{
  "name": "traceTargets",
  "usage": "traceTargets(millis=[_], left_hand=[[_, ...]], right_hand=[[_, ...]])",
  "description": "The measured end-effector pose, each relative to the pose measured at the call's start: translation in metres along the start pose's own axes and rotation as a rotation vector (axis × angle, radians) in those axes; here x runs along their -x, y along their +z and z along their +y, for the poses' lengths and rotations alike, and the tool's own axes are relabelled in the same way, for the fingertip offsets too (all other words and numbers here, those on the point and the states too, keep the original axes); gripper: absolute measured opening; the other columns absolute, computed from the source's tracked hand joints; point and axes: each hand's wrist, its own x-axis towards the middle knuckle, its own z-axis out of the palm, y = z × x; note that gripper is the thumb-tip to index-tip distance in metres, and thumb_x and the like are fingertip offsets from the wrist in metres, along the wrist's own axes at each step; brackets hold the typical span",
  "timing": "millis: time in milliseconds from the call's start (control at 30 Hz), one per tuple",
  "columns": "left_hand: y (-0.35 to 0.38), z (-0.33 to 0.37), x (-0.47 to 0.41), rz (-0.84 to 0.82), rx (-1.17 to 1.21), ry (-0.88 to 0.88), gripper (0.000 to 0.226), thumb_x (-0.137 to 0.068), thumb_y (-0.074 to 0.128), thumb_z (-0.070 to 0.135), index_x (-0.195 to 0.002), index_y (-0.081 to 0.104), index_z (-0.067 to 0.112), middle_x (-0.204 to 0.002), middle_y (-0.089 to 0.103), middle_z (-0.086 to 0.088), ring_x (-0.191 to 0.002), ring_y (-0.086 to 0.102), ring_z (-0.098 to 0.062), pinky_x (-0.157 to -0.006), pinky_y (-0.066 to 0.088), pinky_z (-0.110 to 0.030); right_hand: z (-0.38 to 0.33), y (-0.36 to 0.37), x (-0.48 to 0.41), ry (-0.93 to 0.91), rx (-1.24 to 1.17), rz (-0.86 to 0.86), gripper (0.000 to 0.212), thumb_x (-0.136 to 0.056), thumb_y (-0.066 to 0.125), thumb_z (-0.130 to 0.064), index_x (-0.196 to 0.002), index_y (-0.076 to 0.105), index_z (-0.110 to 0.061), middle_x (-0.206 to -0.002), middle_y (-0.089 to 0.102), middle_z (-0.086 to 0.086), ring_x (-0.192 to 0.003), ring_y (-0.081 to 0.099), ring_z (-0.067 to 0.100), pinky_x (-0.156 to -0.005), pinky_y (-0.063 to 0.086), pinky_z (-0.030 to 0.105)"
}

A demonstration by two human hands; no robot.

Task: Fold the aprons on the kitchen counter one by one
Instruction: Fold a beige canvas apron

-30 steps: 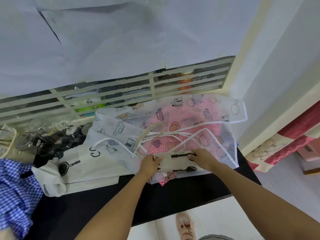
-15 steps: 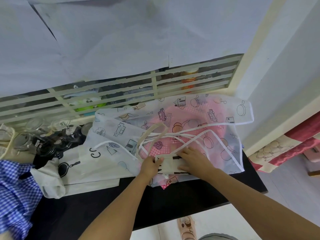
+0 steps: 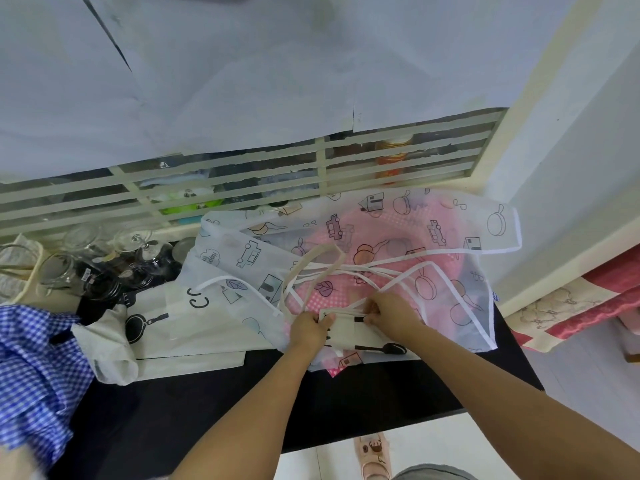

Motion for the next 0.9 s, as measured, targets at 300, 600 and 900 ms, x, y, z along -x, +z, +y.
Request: traceTargets(millis=[300,600,900], left_hand=[[0.001,0.006,0.005,0.072,0.019,-0.025,0.044,-0.092,0.063,0.023,-0.057,0.037,0.016,-0.058,0.04,0.002,-0.054,0.039,-0.008,-0.048,0.027,-0.018],[0.001,0.014,0.035,0.377,0.49,0.016,0.04,-0.079,0.078,0.022,-0.108,0.055,0.005,-0.107,0.056,-0.007,-0.084,0.057,-0.01,-0.07,0.043,-0.015],[-0.036,0.069,0.094,-0.387,1.071,-0.135,0.028,-0.097,0.051,0.022,-0.112,0.065,0.002,-0.099,0.073,-0.016,-0.087,0.071,-0.025,-0.071,0.057,-0.035]], right_hand=[[0.001,-0.012,0.001,-0.033,0.189,-0.191,0.028,-0.094,0.054,-0.038,-0.088,0.058,-0.011,-0.082,0.058,0.001,-0.076,0.054,0.016,-0.069,0.043,0.028],[-0.015,-0.021,0.032,-0.113,-0.153,-0.08,0.031,-0.099,0.046,-0.03,-0.071,0.04,-0.017,-0.07,0.045,-0.001,-0.065,0.043,0.015,-0.062,0.034,0.026],[-0.068,-0.027,0.073,0.0,-0.995,0.106,0.012,-0.093,0.059,-0.017,-0.098,0.048,-0.019,-0.102,0.066,0.014,-0.081,0.067,0.021,-0.068,0.058,0.031]])
